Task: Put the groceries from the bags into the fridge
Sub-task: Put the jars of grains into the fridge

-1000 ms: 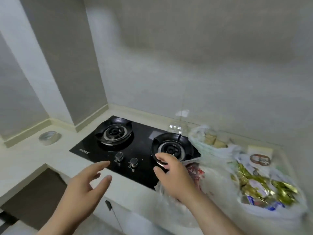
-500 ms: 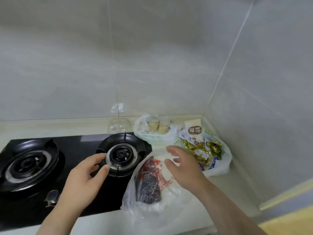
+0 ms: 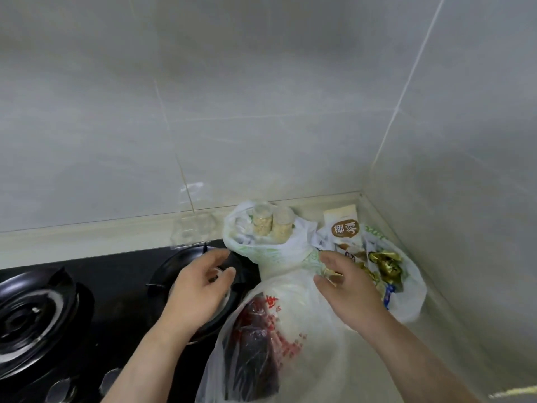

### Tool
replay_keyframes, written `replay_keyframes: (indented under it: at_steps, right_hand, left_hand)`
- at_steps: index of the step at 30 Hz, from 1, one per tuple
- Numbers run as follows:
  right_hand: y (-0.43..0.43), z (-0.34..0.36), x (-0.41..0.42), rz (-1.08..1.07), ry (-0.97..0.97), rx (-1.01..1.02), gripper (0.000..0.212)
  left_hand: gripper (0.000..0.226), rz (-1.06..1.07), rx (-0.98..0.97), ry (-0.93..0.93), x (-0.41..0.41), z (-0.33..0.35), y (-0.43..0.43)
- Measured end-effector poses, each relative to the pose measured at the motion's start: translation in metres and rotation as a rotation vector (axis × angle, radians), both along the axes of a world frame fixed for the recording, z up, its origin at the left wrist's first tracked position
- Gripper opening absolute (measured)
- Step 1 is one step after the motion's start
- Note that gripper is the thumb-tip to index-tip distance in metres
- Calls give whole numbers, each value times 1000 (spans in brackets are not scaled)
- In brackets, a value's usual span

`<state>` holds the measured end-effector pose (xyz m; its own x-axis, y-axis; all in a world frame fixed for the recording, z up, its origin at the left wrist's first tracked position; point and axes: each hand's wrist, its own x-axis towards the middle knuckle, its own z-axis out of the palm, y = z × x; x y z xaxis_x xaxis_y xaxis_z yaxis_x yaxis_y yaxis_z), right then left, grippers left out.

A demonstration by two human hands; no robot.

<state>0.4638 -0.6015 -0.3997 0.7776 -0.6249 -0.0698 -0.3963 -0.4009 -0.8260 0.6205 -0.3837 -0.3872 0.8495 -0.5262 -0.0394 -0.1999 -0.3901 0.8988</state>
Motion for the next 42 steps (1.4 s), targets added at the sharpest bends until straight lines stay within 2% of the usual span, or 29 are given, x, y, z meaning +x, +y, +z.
replay_keyframes:
  at_steps: [6, 11, 15, 22, 25, 27, 29, 34, 39, 42]
  right_hand:
    - [-65, -13, 53, 30, -14, -7, 49]
    - [-102, -35, 97, 101, 52, -13, 56]
    - [-127, -56, 137, 117, 102, -34, 62]
    - [-150, -83, 205, 254, 306, -88, 79]
    - [-155, -86, 227, 295, 372, -130, 72]
    - [-156, -92, 236, 297, 379, -125, 57]
    - [-155, -98, 239, 295, 361, -111, 44]
    - [-145, -98, 237, 243, 257, -53, 35]
    - [-136, -81, 212, 123, 88, 20, 49]
    - [-128, -60, 188, 70, -6, 48, 58]
  left_hand:
    - [32, 50, 7, 2, 39, -12, -63]
    - [33, 82, 42, 28, 79, -37, -106]
    - [47, 65, 90, 26, 114, -63, -147]
    - [74, -10, 244, 41, 176, -115, -208]
    - [84, -117, 324, 15, 195, -128, -227]
    - [89, -145, 354, -15, 203, -136, -235]
    - [88, -136, 365, -36, 209, -144, -239]
    - [81, -112, 292, -56, 203, -141, -234]
    - [98, -33, 201, -27, 182, -111, -206]
    - [95, 17, 89, -8, 155, -76, -186]
